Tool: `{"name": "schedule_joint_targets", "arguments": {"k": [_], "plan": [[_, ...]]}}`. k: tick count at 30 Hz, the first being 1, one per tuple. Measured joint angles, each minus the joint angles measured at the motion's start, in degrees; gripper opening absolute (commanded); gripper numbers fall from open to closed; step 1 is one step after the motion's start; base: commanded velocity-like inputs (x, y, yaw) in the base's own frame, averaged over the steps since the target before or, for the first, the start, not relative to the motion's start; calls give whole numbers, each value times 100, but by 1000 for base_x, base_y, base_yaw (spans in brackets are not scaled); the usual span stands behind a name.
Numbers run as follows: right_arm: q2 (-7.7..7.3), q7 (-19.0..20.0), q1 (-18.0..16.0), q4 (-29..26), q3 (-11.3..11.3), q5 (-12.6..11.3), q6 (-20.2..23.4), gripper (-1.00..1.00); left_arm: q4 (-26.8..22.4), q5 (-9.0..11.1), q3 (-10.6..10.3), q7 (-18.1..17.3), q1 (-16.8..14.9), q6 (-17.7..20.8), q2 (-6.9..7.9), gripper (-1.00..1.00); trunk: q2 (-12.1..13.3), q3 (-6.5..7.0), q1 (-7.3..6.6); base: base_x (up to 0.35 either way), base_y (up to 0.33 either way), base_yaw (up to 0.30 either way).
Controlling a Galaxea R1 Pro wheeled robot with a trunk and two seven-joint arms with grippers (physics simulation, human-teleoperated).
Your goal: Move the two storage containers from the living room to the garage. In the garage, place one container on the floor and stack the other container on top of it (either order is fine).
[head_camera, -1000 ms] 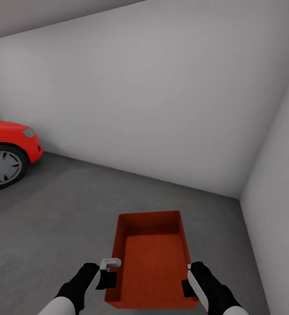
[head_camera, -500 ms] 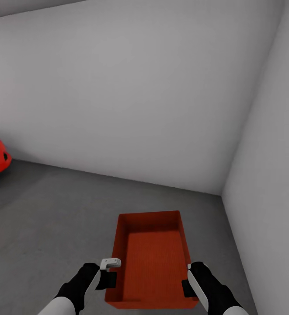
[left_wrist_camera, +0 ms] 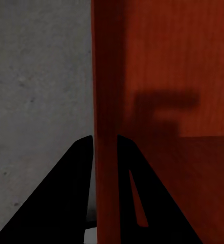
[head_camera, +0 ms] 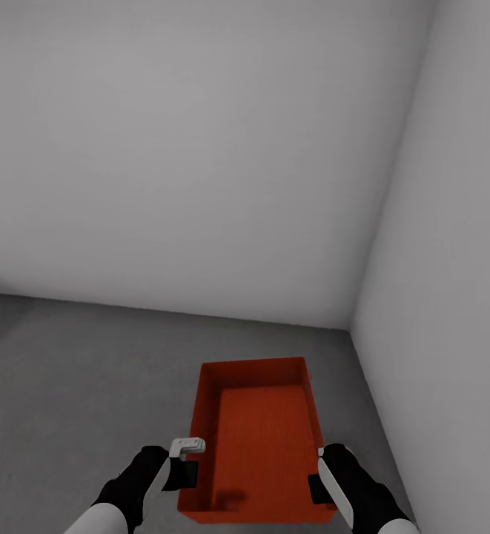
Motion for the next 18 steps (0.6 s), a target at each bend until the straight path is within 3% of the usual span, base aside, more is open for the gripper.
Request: {"name": "schedule_joint_targets", "arguments": {"k": [5,18], "plan": [[1,0,-1,2,-1,2,0,-100,-1,-1,1,-1,1,1,1,-100,0,0,0,330,0,-147],[0,0,1,1,3,-1,-1,-100,-2,1,-1,0,2,2,1,-100,0,0,0,330,0,-8]]}}
